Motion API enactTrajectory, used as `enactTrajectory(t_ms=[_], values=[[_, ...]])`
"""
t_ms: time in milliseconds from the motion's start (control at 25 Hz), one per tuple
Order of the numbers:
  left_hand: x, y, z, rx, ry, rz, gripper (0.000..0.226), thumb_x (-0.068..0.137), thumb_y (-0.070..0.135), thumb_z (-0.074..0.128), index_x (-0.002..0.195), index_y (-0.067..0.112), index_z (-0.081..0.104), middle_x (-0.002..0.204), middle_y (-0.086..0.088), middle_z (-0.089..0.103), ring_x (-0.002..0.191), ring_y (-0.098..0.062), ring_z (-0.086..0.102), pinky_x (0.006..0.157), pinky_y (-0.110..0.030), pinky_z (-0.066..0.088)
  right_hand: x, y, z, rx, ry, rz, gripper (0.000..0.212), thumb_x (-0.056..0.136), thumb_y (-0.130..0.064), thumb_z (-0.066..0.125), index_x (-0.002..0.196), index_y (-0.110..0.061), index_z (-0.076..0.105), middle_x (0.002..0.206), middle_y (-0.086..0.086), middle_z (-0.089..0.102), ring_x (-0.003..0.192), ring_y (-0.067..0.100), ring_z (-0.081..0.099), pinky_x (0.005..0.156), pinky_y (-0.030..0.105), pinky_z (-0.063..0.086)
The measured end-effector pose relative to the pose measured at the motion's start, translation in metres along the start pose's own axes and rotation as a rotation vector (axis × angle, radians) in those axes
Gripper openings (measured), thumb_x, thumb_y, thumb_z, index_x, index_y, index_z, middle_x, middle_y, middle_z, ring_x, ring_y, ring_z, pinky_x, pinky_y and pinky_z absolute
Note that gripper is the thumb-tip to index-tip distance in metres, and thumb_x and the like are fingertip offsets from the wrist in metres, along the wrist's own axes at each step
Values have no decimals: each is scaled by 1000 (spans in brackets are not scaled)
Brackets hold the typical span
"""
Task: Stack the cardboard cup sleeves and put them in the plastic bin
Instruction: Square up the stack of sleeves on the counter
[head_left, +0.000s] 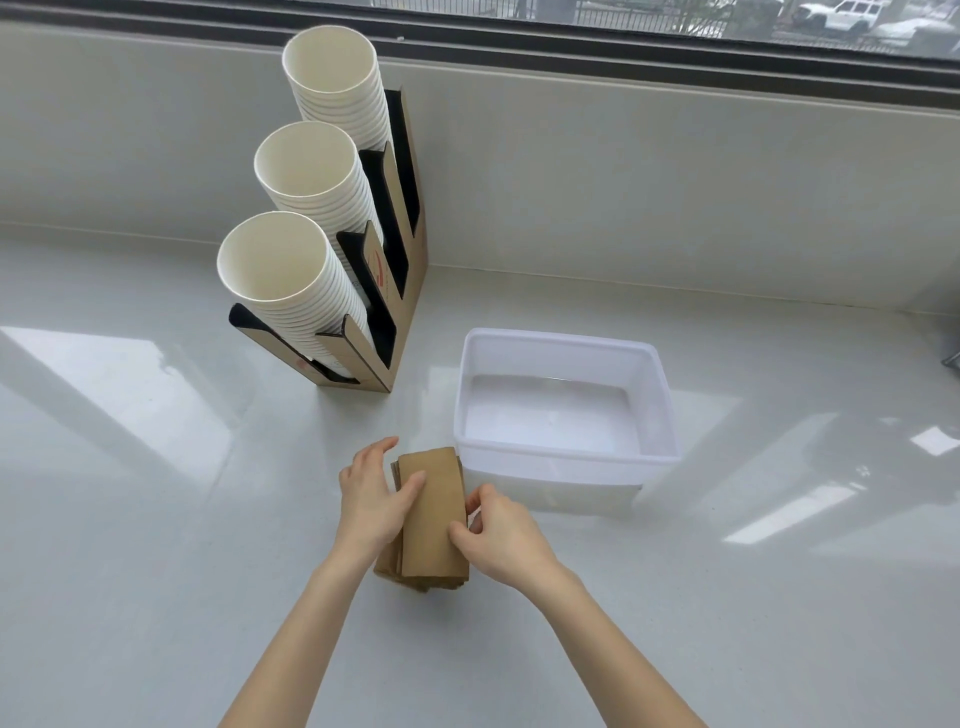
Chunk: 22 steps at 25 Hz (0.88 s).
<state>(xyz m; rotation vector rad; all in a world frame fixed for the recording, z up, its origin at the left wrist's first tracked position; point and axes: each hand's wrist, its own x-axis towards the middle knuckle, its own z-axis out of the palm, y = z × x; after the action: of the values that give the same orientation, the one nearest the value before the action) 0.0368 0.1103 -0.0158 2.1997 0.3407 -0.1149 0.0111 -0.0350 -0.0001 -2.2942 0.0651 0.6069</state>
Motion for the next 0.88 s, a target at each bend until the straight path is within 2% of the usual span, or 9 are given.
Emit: enactTrajectory(t_ms=[120,240,360,480,560,640,760,880], values=[[-1,-4,-1,-161,-56,-149,59,82,29,61,132,11,36,140,-11,41,126,-28,39,102,-41,37,3,4,1,1,-18,38,46,82,-38,50,121,-14,42,107,5,52,103,24,54,77,33,43],[0,-7,-2,-185,-131,-286,67,82,40,58,134,8,33,139,-15,41,125,-30,41,101,-40,37,7,6,1,175,-112,134,65,81,-38,54,136,-13,30,123,7,50,109,22,51,81,28,43],[0,-8,0,-163,-179,-349,69,81,49,53,133,7,34,135,-14,46,122,-30,45,101,-41,40,10,7,2,412,-173,215,73,81,-31,59,141,-10,23,112,4,52,104,22,57,85,29,50],[0,-6,3,-186,-198,-361,67,82,51,50,131,7,37,131,-12,50,118,-29,49,100,-41,43,13,10,7,578,-212,246,67,80,-23,59,138,-4,32,122,8,57,111,27,58,98,38,49],[-1,-6,2,-232,-231,-386,68,82,51,51,132,7,37,131,-11,51,116,-28,51,100,-41,43,11,10,10,654,-245,217,50,82,-18,57,128,-4,46,124,12,60,113,29,58,100,43,47],[-3,-9,-1,-314,-270,-415,65,81,50,53,128,7,41,128,-10,53,113,-26,54,98,-41,45,9,9,11,689,-252,189,39,84,-14,55,122,-6,52,120,10,63,111,25,60,100,41,48],[-9,-10,-3,-338,-293,-399,58,80,43,58,124,8,42,125,-10,55,107,-25,56,88,-36,47,8,10,11,714,-245,166,37,85,-11,54,122,-5,52,121,13,62,110,23,61,97,36,50],[-13,-12,-6,-350,-279,-391,69,79,38,62,134,10,31,129,-9,50,113,-26,52,94,-37,44,6,11,13,703,-251,126,37,86,-9,52,122,-4,52,122,15,61,111,24,60,97,36,50]])
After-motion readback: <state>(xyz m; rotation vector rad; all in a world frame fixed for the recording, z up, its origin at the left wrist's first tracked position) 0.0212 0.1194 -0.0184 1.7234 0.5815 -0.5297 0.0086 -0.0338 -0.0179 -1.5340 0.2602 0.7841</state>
